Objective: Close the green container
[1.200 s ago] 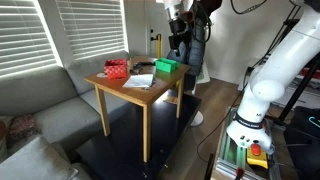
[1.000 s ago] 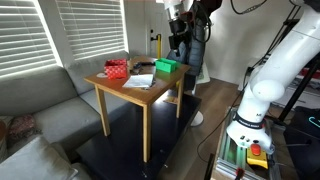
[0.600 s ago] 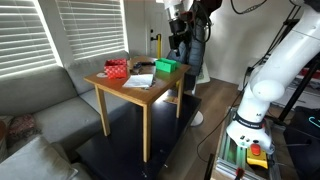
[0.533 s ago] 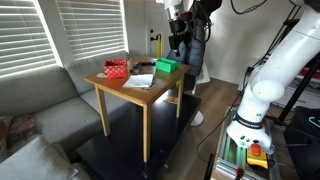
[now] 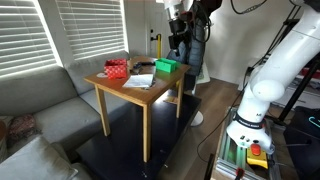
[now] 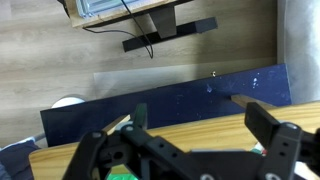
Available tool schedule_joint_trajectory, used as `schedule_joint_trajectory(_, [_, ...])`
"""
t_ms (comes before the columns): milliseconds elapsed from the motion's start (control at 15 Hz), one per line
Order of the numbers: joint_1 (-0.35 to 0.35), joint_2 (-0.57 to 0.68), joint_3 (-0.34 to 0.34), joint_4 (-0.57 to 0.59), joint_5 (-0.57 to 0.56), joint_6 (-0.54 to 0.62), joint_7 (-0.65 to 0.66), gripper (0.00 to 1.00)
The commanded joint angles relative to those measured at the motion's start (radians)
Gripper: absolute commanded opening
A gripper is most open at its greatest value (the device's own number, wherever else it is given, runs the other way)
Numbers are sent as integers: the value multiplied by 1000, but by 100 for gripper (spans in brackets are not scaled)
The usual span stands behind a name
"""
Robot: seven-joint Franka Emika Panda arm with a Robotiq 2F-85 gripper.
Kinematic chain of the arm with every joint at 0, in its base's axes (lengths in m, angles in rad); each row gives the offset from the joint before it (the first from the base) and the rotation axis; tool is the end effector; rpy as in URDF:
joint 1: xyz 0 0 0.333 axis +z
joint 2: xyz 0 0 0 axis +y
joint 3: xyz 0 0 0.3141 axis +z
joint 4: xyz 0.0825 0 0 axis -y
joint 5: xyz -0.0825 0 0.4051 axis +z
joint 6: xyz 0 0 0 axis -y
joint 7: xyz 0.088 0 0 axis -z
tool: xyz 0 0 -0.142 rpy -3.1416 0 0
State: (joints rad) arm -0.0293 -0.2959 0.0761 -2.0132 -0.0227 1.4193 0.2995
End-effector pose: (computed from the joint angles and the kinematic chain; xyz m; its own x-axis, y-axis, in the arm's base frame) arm 0.4423 0.0199 0.5181 0.9265 -0.2642 -0.2679 -0.2371 -0.9628 0.1294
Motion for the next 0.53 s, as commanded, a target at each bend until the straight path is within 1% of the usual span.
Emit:
schedule_joint_trajectory(0, [-13,1,-51,-2,27,70,-38,100])
schedule_joint_trajectory(200, [-39,-3,-116,-23,35,164,-96,100])
schedule_joint_trajectory(333, [-57,-5,-166,-49,49,237,-166,100])
schedule_joint_trajectory(467, [-75,-7,-218,-81,91,319,-251,100])
